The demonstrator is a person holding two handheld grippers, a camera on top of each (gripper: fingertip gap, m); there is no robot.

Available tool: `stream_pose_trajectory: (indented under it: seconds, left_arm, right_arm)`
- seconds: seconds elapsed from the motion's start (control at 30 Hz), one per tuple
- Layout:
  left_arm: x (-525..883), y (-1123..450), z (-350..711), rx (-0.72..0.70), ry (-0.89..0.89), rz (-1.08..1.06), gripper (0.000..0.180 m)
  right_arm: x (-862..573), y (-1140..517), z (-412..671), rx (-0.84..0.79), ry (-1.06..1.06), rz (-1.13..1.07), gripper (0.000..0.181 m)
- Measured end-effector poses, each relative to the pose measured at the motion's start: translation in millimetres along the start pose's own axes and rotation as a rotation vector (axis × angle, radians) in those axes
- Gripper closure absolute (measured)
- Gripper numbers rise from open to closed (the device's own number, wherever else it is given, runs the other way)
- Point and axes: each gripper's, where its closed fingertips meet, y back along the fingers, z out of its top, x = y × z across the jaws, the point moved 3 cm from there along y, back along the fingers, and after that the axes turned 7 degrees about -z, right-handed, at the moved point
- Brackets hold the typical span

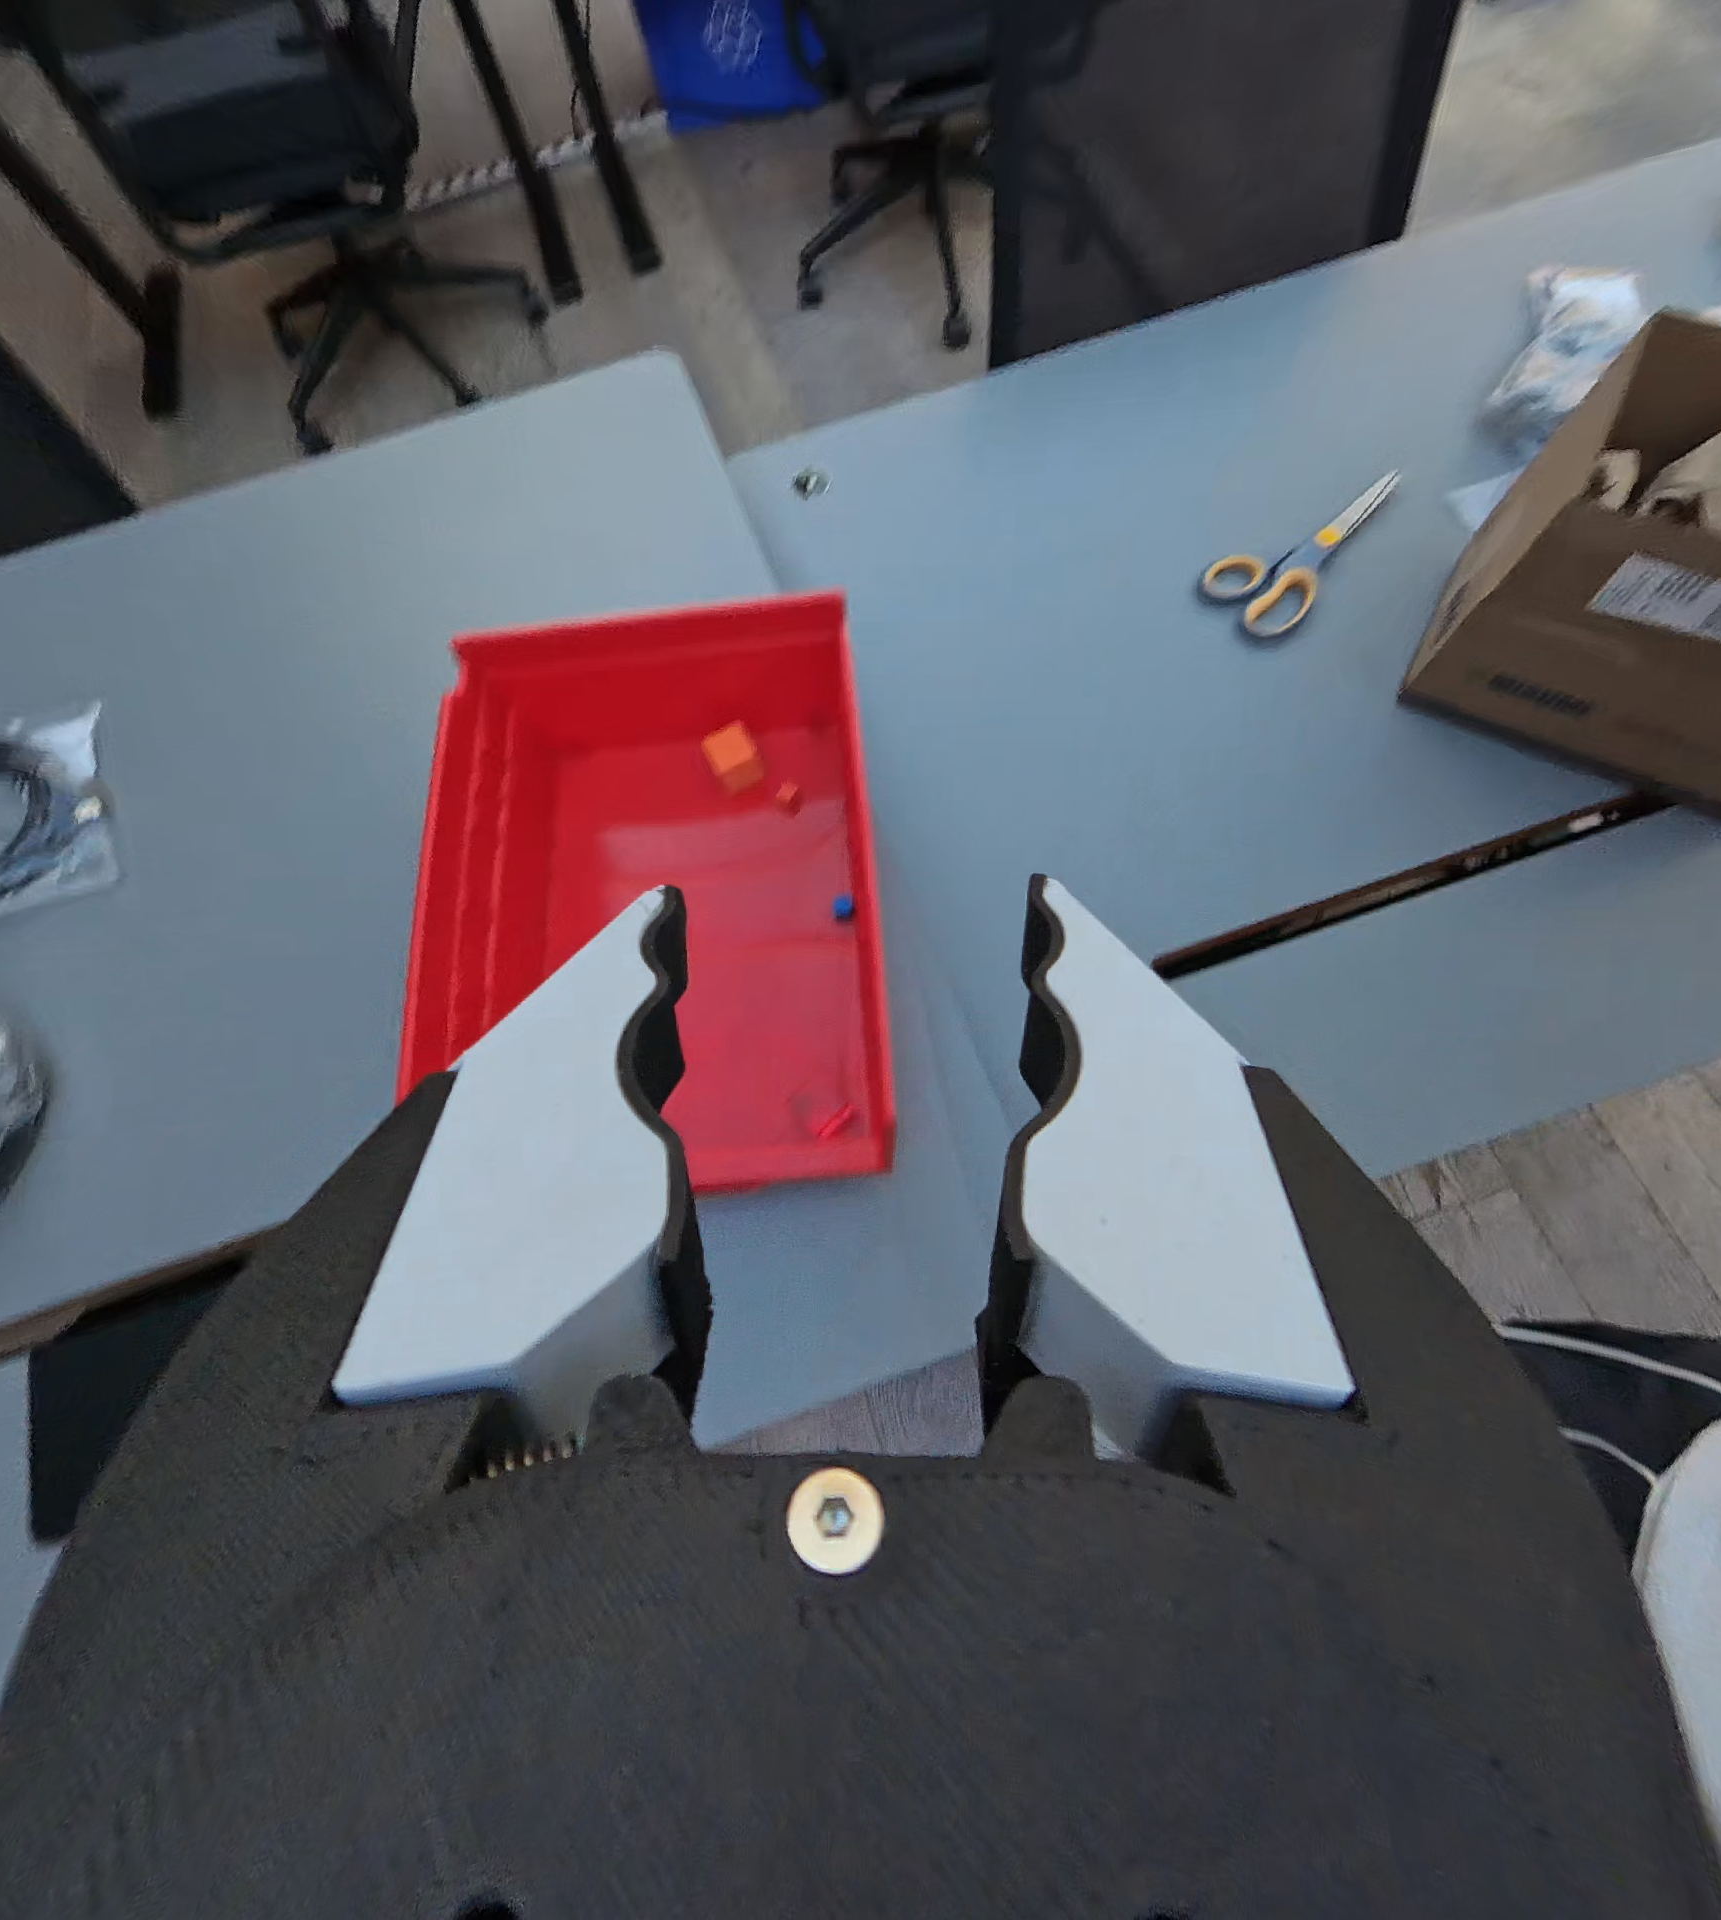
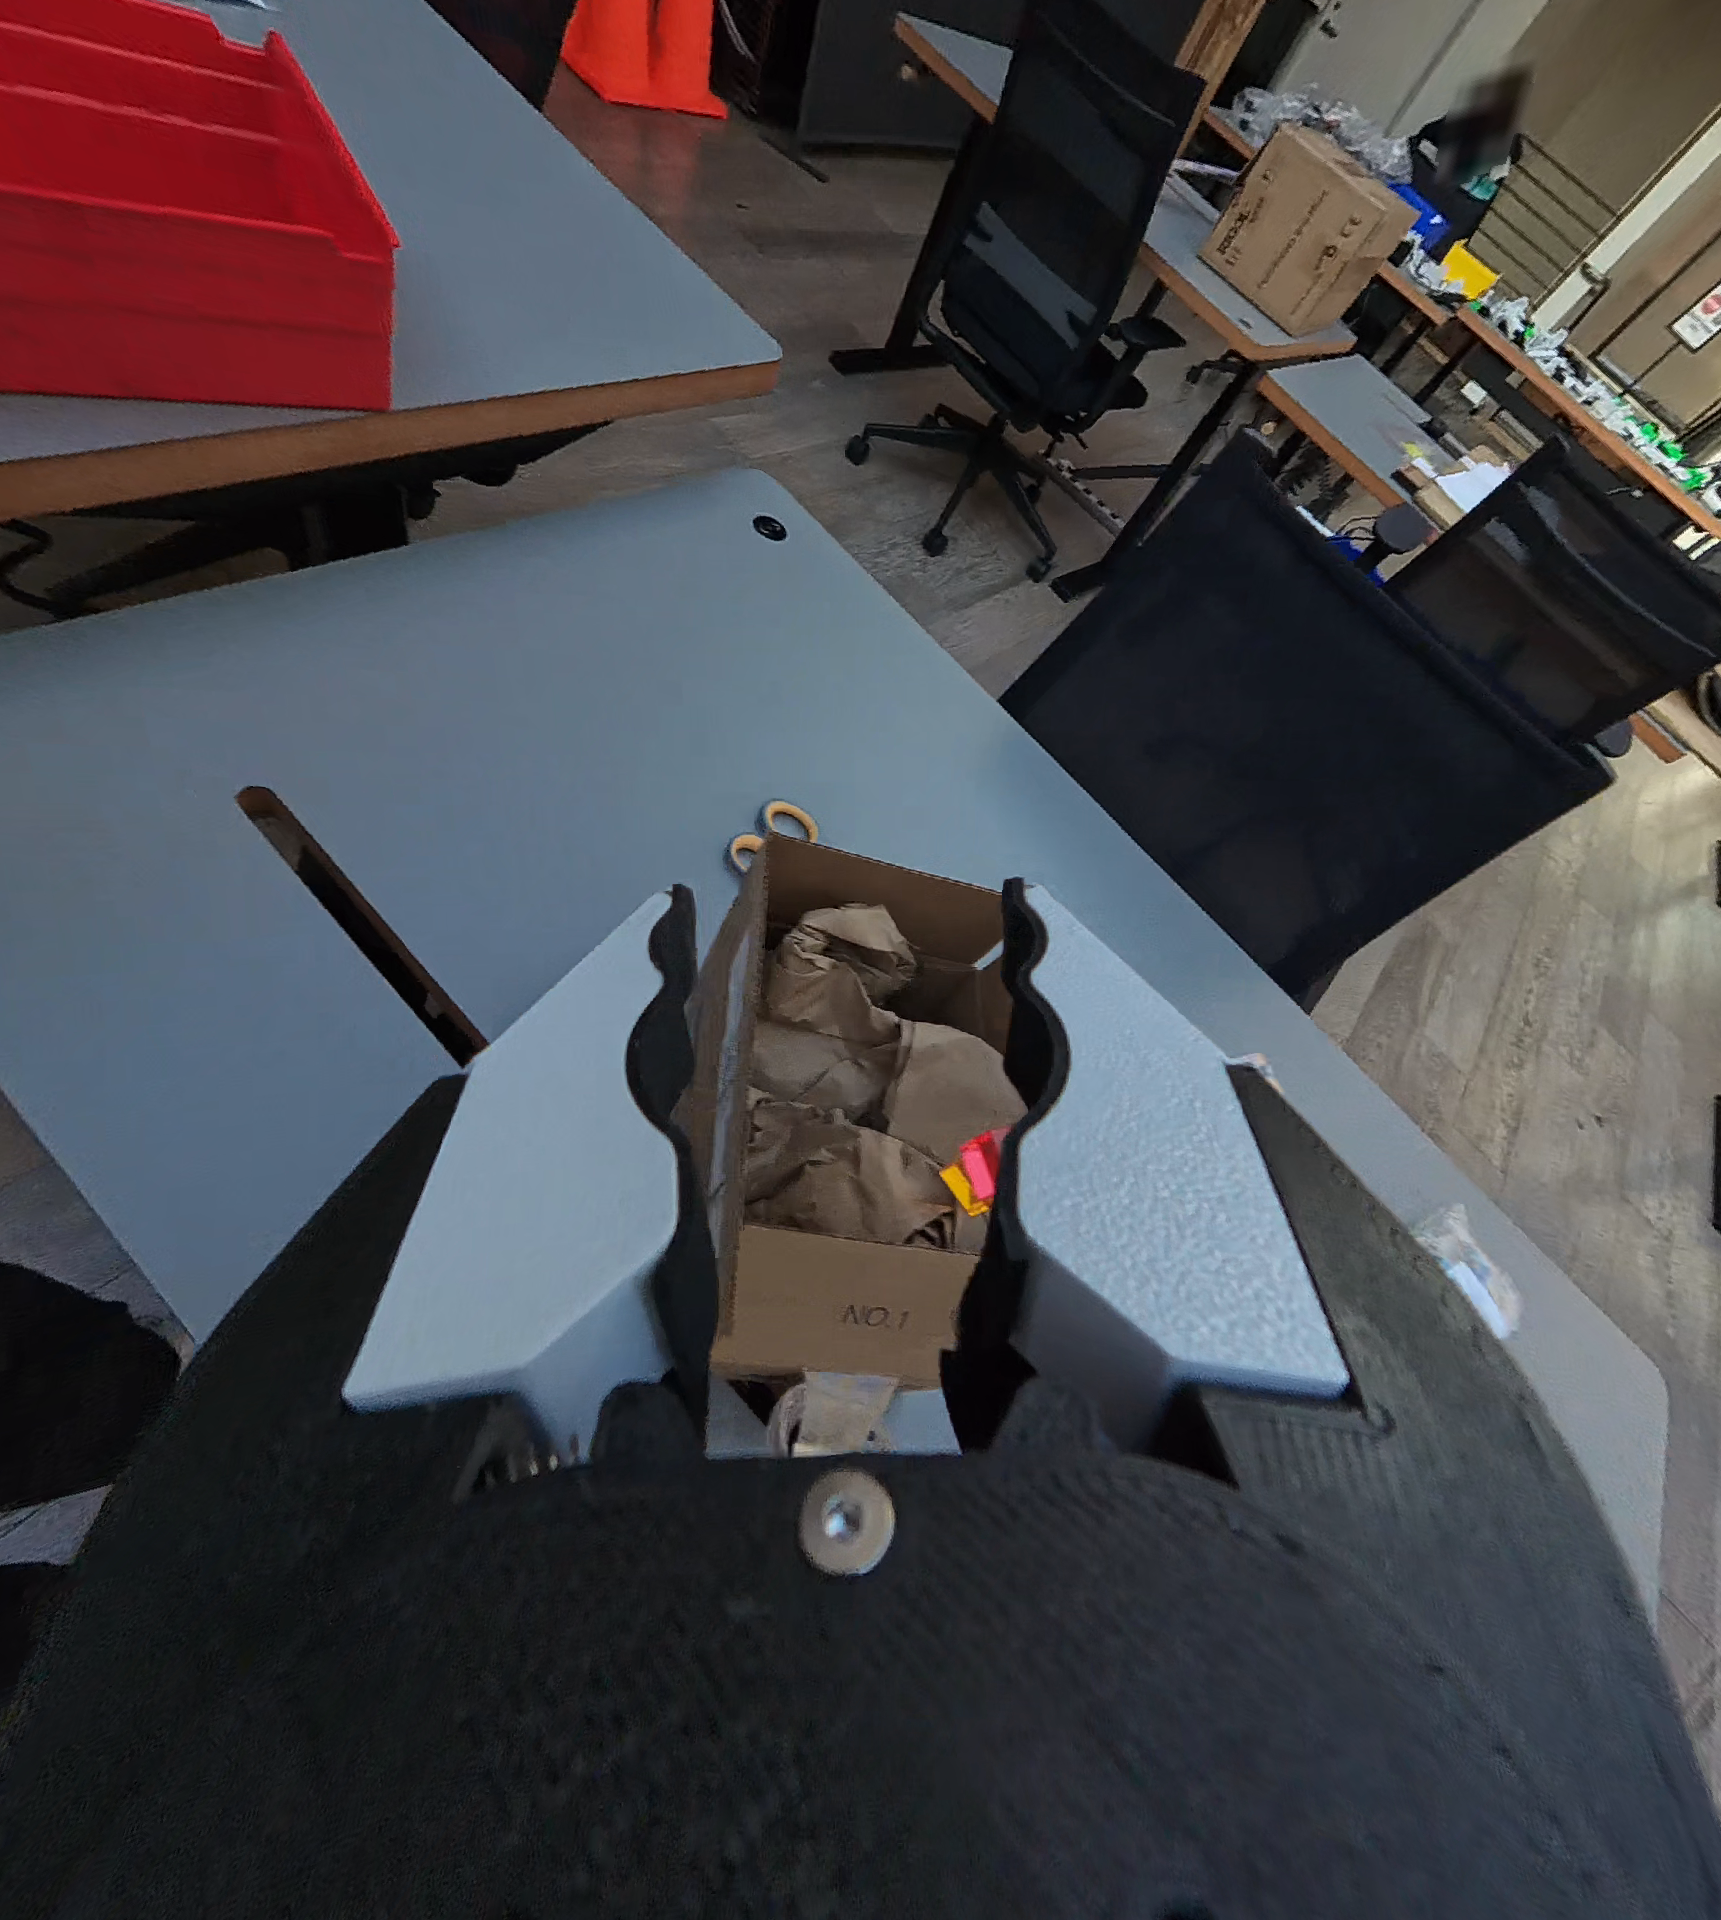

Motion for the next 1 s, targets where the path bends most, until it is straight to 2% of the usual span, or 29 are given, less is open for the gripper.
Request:
stream_pose_trajectory:
  seconds: [0.13,0.27,0.33,0.43,0.53,0.67,0.83,0.93,1.0]
  left_arm:
    - [77,24,-74,0.233,0.136,0.059,0.117]
    - [108,-11,-94,0.204,0.105,-0.117,0.123]
    - [111,-47,-83,0.191,-0.026,-0.276,0.121]
    - [113,-120,-63,0.229,-0.356,-0.451,0.114]
    - [117,-197,-52,0.207,-0.641,-0.53,0.128]
    - [128,-268,-64,0.322,-0.73,-0.645,0.127]
    - [129,-307,-77,0.371,-0.817,-0.608,0.13]
    - [129,-319,-88,0.427,-0.867,-0.583,0.131]
    - [127,-323,-92,0.436,-0.907,-0.575,0.139]
  right_arm:
    - [65,-6,36,-0.014,-0.025,0.076,0.123]
    - [154,-32,86,-0.024,-0.072,0.204,0.123]
    - [194,-60,107,-0.005,-0.023,0.178,0.123]
    - [258,-103,158,-0.037,-0.072,0.197,0.123]
    - [321,-128,205,-0.042,-0.117,0.278,0.122]
    - [358,-120,220,0.066,-0.061,0.185,0.121]
    - [380,-88,195,0.199,-0.211,0.108,0.122]
    - [389,-82,191,0.219,-0.252,0.064,0.123]
    - [396,-88,196,0.219,-0.258,0.072,0.125]
